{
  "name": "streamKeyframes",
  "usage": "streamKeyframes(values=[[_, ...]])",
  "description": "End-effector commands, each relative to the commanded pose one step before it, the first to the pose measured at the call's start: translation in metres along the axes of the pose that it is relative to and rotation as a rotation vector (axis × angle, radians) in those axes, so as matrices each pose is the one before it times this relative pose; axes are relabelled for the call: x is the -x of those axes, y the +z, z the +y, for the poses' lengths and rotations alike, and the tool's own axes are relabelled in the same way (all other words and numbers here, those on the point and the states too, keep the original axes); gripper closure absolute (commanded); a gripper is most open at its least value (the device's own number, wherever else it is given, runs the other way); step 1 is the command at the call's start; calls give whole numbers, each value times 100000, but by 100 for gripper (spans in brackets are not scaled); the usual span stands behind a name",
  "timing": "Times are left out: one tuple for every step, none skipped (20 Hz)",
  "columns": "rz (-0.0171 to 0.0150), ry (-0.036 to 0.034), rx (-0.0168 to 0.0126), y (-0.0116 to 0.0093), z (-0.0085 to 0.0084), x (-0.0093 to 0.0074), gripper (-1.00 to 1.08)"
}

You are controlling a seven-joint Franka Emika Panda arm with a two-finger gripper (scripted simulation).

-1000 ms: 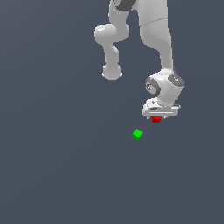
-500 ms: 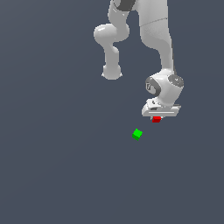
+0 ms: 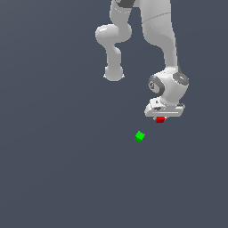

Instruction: Stack the red cube on top of the green cube.

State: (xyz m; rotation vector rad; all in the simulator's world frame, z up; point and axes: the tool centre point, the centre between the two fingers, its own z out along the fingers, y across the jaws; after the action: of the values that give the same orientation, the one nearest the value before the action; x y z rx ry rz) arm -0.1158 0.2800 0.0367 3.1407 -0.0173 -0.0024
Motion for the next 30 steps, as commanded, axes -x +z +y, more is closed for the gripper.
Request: streamKeyframes(values=[[149,-1,-74,-1299,0,-20,108],[0,0,0,-637,11,12,108],[0,0,0,-705,10,12,108],[0,0,0,-757,8,10,108],[0,0,0,-723,5,6,108],[0,0,0,-671,2,2,108],[0,0,0,-617,-1,-1,108],[0,0,0,-560,-4,-3,108],[0,0,0,-502,-5,-5,108],[0,0,0,-441,-6,-6,108],[0,0,0,-377,-7,-7,108],[0,0,0,-311,-7,-7,108],[0,0,0,-243,-6,-6,108],[0,0,0,-174,-5,-5,108],[0,0,0,-104,-3,-3,108],[0,0,0,-35,-1,-1,108],[79,0,-58,169,-7,-21,108],[0,0,0,11,30,-24,108],[0,0,0,33,89,-72,108],[0,0,0,56,149,-119,108],[0,0,0,78,208,-167,108],[0,0,0,100,268,-215,108],[0,0,0,123,327,-263,108],[0,0,0,145,387,-312,108],[0,0,0,168,447,-362,108],[12,-7,68,203,497,-409,108],[0,0,0,215,568,-463,108],[0,0,0,239,629,-515,108],[0,0,0,260,684,-563,108],[0,0,0,277,726,-602,108]])
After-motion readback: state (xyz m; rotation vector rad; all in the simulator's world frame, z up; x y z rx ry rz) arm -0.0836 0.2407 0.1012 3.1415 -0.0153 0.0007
